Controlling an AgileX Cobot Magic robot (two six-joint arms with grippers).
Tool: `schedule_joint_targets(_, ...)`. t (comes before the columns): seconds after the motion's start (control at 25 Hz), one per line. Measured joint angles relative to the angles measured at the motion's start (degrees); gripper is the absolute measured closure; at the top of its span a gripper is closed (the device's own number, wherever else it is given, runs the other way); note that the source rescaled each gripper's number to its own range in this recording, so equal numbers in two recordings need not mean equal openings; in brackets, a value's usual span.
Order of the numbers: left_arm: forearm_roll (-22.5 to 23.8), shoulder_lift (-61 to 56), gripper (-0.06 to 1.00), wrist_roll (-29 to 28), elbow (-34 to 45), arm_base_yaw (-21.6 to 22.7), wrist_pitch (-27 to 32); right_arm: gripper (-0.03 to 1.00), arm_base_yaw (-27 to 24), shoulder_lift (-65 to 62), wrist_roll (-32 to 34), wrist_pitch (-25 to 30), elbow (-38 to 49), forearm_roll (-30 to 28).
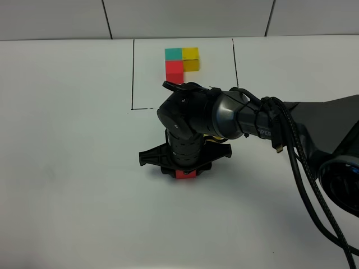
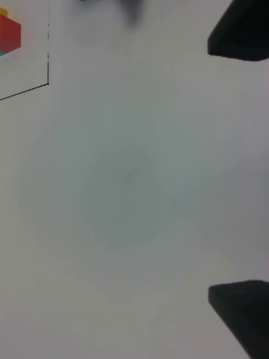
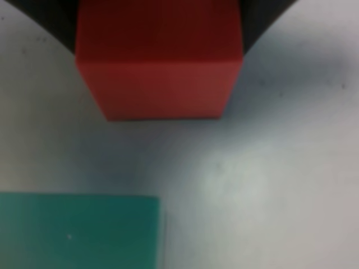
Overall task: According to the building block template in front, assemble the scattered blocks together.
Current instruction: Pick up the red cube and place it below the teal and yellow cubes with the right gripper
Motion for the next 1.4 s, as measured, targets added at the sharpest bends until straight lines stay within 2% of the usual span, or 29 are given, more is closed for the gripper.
schedule_joint_targets(0.52, 0.0, 0.0, 0.20, 0.0, 0.0, 0.0, 0.0, 0.97, -2.8, 0.1, 1.5, -0.7, 0.0, -1.8)
schedule_joint_targets(1.4, 0.0, 0.0, 0.20, 0.0, 0.0, 0.0, 0.0, 0.97, -3.2, 0.3, 1.5, -2.2, -0.1, -2.7)
